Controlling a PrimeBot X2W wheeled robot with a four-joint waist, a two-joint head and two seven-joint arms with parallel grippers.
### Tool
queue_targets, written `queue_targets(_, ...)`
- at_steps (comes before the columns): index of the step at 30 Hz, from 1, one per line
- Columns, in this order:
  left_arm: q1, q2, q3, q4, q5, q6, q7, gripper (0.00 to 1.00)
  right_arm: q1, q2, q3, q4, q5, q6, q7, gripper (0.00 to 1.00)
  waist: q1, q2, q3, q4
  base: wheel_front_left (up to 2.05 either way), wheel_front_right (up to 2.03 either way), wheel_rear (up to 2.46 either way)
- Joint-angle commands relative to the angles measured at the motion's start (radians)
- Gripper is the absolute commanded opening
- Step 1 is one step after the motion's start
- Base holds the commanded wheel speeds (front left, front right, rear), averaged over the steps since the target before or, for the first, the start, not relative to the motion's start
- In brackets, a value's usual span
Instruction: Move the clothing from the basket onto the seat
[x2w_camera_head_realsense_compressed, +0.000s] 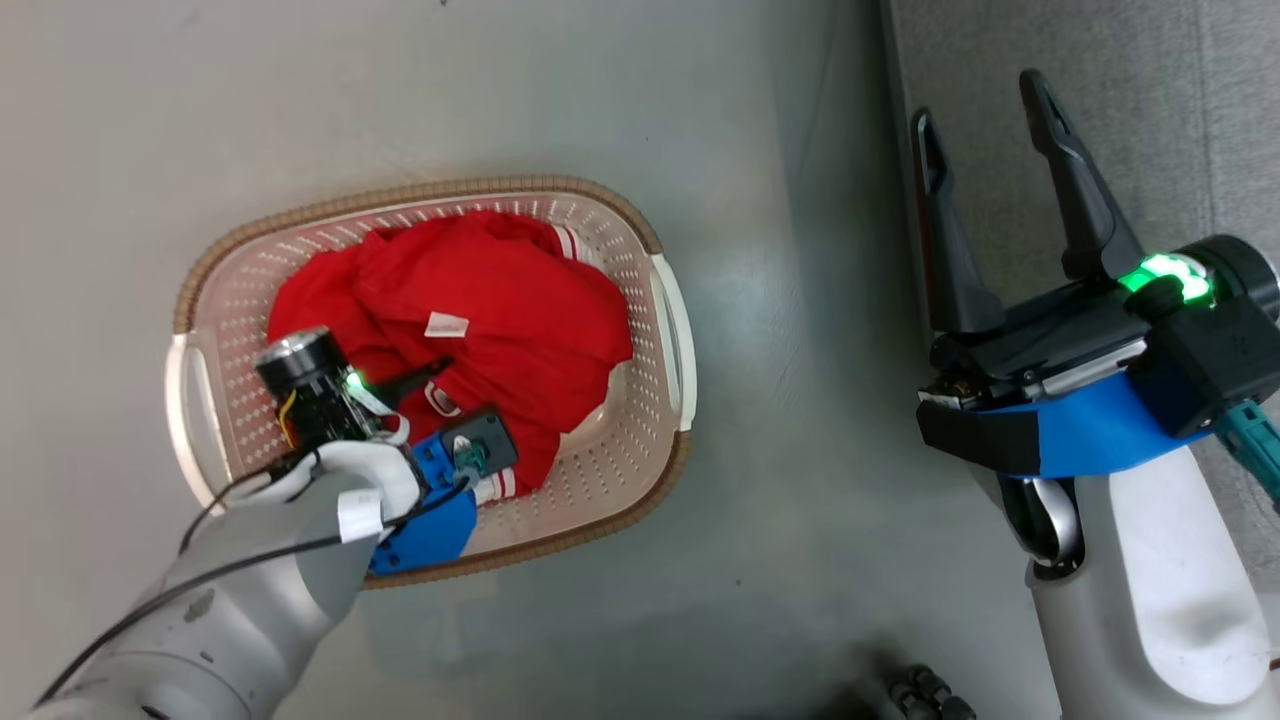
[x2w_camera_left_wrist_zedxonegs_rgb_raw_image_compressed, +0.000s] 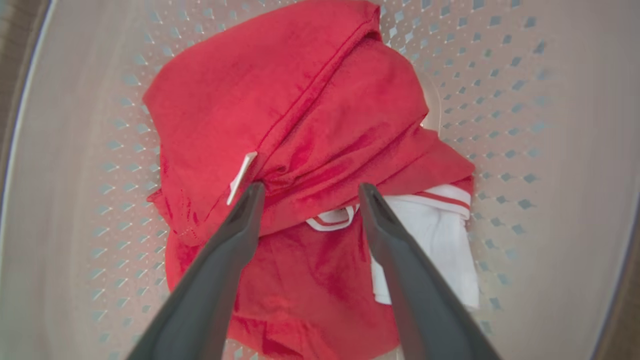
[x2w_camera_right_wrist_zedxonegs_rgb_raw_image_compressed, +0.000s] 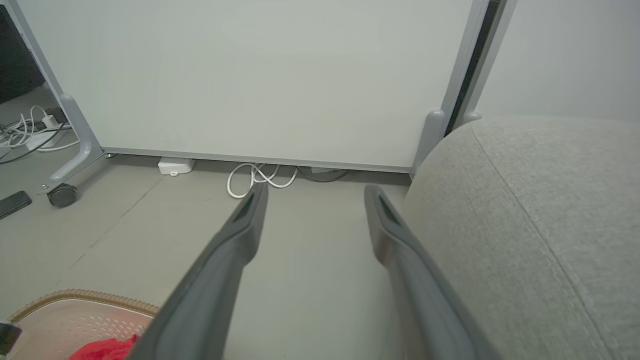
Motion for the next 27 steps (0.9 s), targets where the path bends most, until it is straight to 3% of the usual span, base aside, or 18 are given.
queue_targets(1, -0.026, 0.007, -0.013, 0.010, 0.009, 0.000, 0.015, 1.00, -0.021, -0.003, 0.001, -0.009, -0.003, 0.002, -0.005, 1.00, -0.0001, 0.0000, 0.035, -0.004, 0.00, 0.00, 0.00)
queue_targets(10, -0.119, 0.020, -0.055, 0.038, 0.090, 0.000, 0.073, 1.00, -0.072, -0.003, 0.007, -0.045, -0.018, 0.002, -0.005, 1.00, -0.0001, 0.0000, 0.138, -0.011, 0.00, 0.00, 0.00)
queue_targets(27, -0.213, 0.004, -0.062, 0.048, 0.117, 0.000, 0.034, 1.00, -0.078, -0.003, 0.008, -0.079, 0.008, 0.002, -0.005, 1.00, -0.0001, 0.0000, 0.238, -0.026, 0.00, 0.00, 0.00)
